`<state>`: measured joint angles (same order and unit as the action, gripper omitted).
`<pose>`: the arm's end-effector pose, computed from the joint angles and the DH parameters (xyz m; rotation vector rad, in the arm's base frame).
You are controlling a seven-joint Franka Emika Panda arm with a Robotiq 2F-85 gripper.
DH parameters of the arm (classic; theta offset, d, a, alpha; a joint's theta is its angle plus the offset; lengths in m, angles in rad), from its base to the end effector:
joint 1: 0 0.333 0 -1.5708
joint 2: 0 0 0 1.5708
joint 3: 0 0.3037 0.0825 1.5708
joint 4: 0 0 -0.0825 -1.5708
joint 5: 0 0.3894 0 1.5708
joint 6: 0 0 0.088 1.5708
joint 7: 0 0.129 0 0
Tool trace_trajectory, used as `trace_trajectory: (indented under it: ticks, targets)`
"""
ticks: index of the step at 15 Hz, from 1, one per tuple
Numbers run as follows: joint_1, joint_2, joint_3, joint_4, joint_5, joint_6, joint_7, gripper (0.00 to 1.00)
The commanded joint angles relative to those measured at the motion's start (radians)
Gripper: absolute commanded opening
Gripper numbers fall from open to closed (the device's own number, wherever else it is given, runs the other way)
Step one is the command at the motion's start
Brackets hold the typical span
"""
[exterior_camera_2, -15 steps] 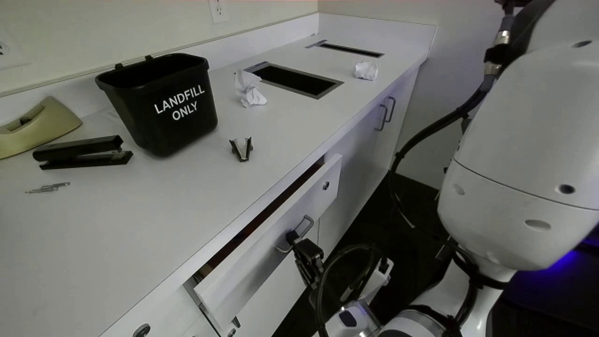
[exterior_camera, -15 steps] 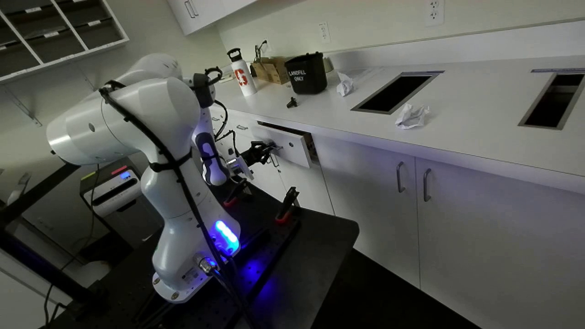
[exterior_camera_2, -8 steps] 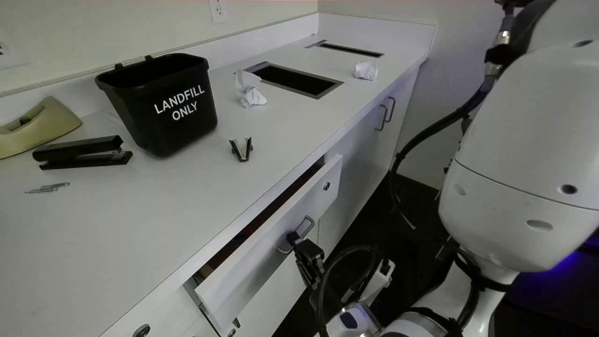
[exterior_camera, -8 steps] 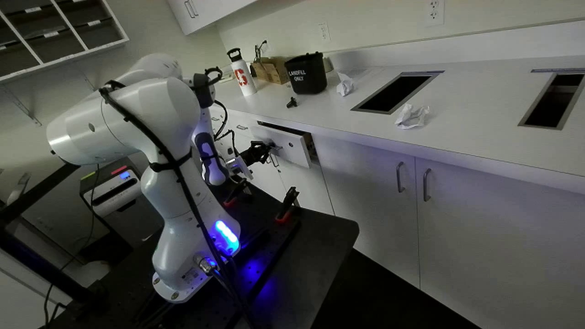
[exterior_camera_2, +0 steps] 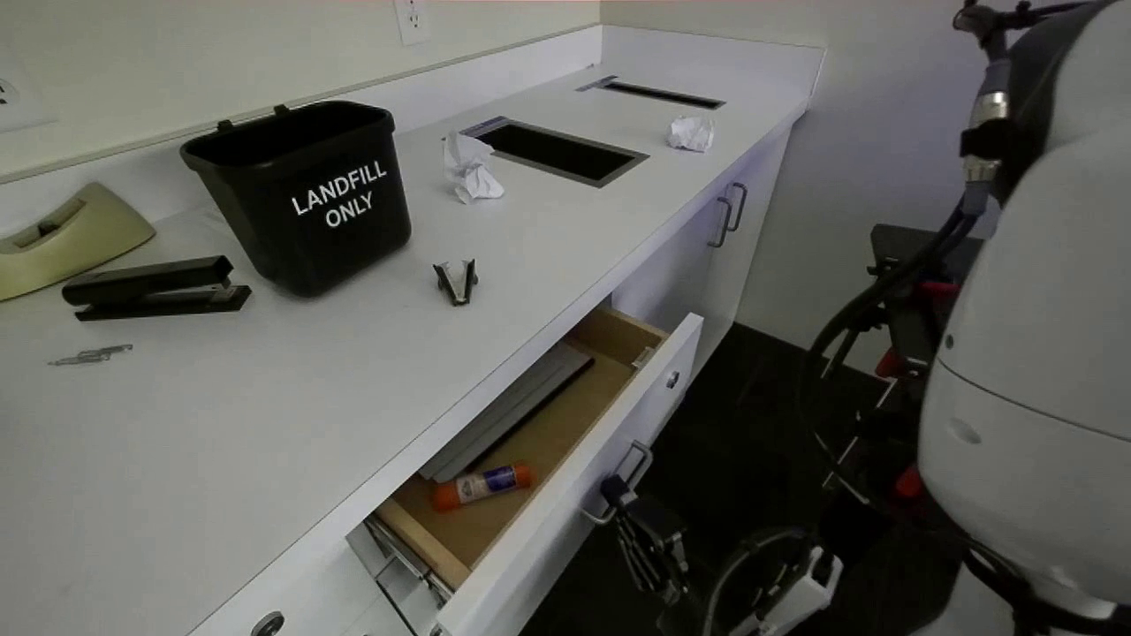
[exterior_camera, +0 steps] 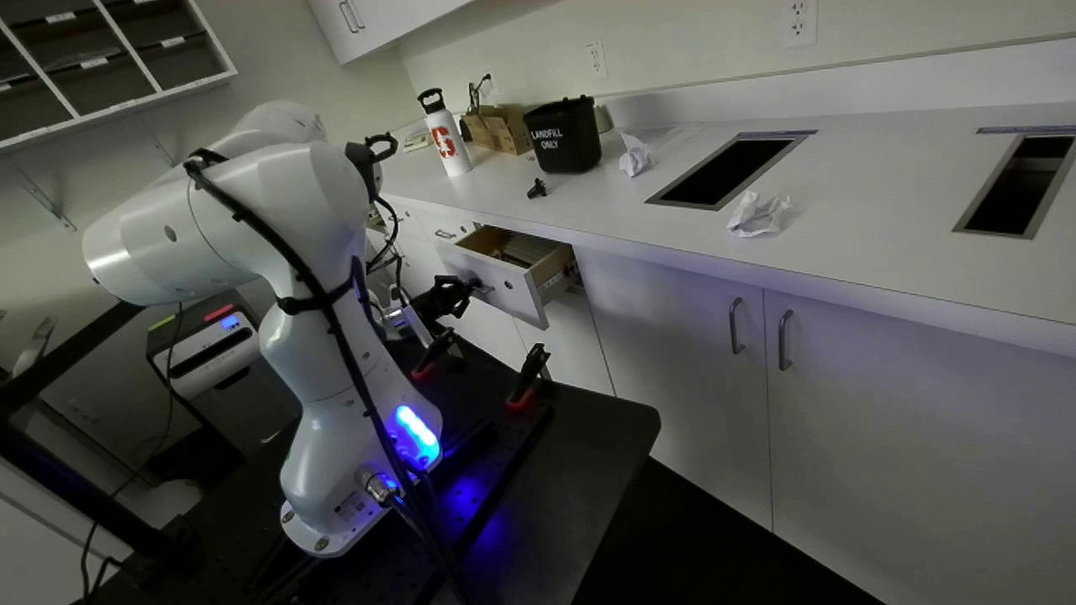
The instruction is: Open the drawer
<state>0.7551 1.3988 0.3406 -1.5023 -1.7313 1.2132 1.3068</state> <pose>0.3623 0.3770 -0.1062 1.4241 0.6443 0.7141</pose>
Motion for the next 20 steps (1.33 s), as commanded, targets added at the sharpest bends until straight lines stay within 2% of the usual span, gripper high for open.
trace_trajectory:
  ticks: [1, 9, 15, 16, 17, 18, 20]
  targets:
    - [0.038, -0.036, 0.045, -0.056, 0.063, -0.025, 0.097, 0.02]
    - [0.125, -0.086, 0.109, -0.130, 0.251, -0.090, 0.231, 0.02]
    - [0.190, -0.126, 0.093, -0.155, 0.349, -0.067, 0.262, 0.02]
    - [0.193, -0.132, 0.089, -0.162, 0.355, -0.061, 0.260, 0.15]
    - [0.190, -0.139, 0.085, -0.168, 0.359, -0.054, 0.263, 0.36]
    - [0.183, -0.153, 0.082, -0.180, 0.369, -0.047, 0.301, 0.41]
    - [0.167, -0.191, 0.076, -0.216, 0.390, -0.034, 0.350, 0.57]
